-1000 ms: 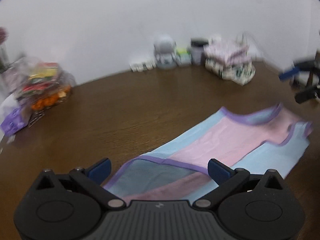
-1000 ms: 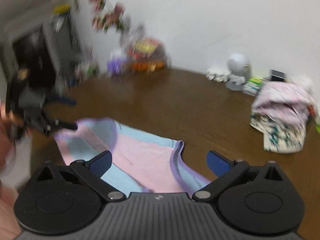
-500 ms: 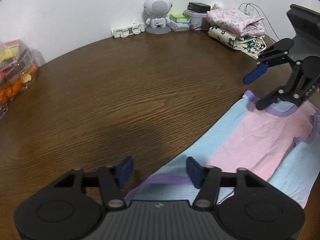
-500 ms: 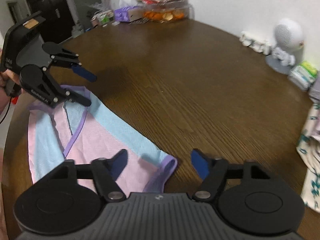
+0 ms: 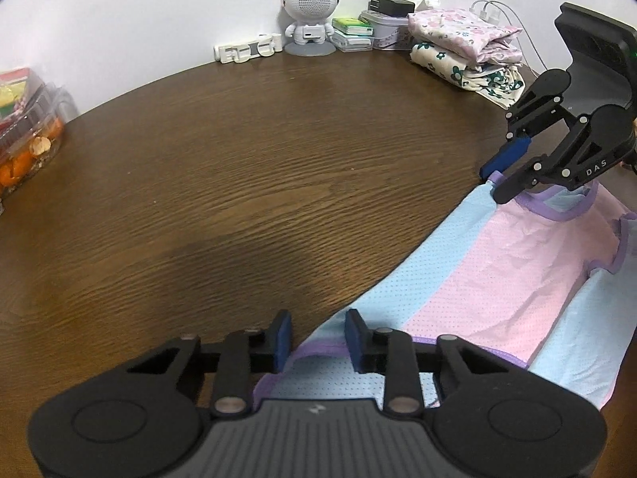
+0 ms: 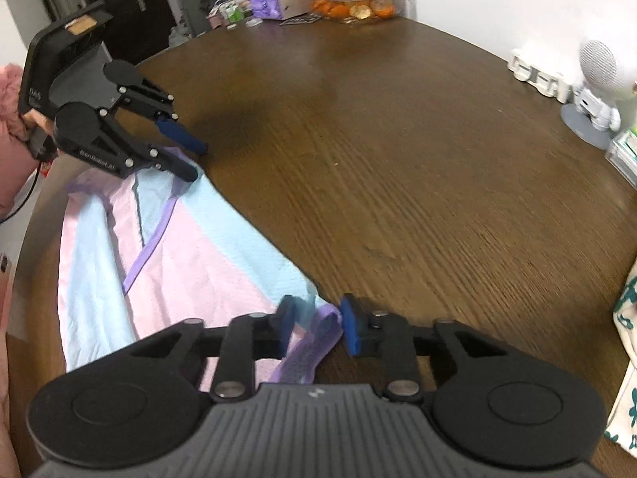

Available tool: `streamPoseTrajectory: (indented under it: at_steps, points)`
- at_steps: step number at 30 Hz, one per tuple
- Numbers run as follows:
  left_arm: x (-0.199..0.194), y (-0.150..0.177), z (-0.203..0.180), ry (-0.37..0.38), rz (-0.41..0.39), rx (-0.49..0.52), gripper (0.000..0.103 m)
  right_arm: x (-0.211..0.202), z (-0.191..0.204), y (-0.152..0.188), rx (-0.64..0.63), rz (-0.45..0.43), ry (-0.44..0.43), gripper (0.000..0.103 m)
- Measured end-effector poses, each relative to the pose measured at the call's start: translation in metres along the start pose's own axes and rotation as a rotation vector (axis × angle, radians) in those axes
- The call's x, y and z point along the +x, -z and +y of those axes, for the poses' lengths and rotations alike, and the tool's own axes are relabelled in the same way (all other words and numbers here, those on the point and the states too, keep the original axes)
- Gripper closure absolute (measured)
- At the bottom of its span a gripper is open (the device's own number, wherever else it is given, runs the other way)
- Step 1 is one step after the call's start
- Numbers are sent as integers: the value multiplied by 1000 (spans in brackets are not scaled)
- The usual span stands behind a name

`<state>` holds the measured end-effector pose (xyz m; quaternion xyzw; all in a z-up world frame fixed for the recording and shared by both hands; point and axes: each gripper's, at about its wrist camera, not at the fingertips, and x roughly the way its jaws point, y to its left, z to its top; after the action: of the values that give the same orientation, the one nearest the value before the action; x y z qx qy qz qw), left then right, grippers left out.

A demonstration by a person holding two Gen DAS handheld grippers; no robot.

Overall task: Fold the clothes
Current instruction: 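Grasp the garment hem with the left gripper while the right gripper grasps the hem too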

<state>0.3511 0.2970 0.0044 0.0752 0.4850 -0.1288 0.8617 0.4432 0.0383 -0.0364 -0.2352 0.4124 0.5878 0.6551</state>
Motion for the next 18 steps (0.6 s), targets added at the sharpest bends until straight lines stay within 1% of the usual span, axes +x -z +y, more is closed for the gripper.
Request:
streamPoseTrajectory:
  at_steps: [3,5,6,7,9,11,13,14,18]
  points:
    - [-1,1,-2,3,1,3,84,0,2,0,-16,2,6,87]
    - [-1,0,-3,-11,0,2,89,0,3,0,-27,2,11,95]
    - [-1,0,-4,-25,0,1,92,0,4,0,-33,2,14,96]
    - [-2,0,-6,-39,-2,2,100,0,6,0,-46,-3,22,98]
    - [-2,1,-11,-70,-9,15,103,-1,15,1,-95,-27,50,99]
    - [-3,3,-21,-97,-17,53,103,-6,24,2,-131,-48,67,99]
    - [-10,8,-31,-121,-42,98,103,-16,31,5,-155,-76,88,99]
    - [-15,11,-36,-136,-61,110,103,-22,35,7,-166,-91,100,99]
    - [-48,30,-56,-204,-168,103,103,-49,61,20,-226,-165,150,99]
